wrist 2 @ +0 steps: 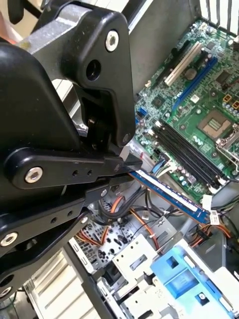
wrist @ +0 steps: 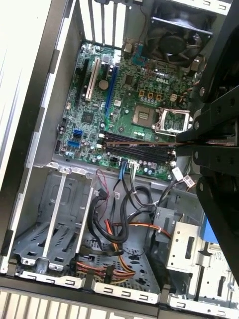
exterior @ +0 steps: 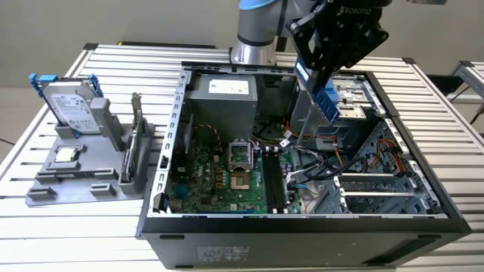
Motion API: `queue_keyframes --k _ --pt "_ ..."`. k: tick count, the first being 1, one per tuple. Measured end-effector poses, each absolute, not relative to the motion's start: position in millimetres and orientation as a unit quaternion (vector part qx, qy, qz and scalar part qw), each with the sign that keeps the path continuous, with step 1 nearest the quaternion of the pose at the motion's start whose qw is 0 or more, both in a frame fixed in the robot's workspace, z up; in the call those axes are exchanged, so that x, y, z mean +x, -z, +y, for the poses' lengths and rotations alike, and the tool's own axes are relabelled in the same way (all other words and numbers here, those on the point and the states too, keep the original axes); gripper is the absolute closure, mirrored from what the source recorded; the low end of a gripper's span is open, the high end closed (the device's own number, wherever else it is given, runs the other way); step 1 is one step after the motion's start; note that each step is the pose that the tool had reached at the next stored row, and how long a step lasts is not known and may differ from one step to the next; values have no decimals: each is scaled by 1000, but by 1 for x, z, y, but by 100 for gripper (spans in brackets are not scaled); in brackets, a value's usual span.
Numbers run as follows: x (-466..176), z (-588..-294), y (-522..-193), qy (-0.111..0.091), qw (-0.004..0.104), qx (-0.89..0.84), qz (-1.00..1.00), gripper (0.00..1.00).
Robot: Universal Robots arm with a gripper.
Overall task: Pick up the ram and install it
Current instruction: 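Insert the ram into the slot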
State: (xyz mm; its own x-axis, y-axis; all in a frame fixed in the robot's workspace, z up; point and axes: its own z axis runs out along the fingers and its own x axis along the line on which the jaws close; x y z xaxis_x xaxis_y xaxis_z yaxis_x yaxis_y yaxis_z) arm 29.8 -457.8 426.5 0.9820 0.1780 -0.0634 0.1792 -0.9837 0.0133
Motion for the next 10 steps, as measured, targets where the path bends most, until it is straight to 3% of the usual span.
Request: queue_keyframes --k 10 --pt "33 -458 -424 28 9 997 65 100"
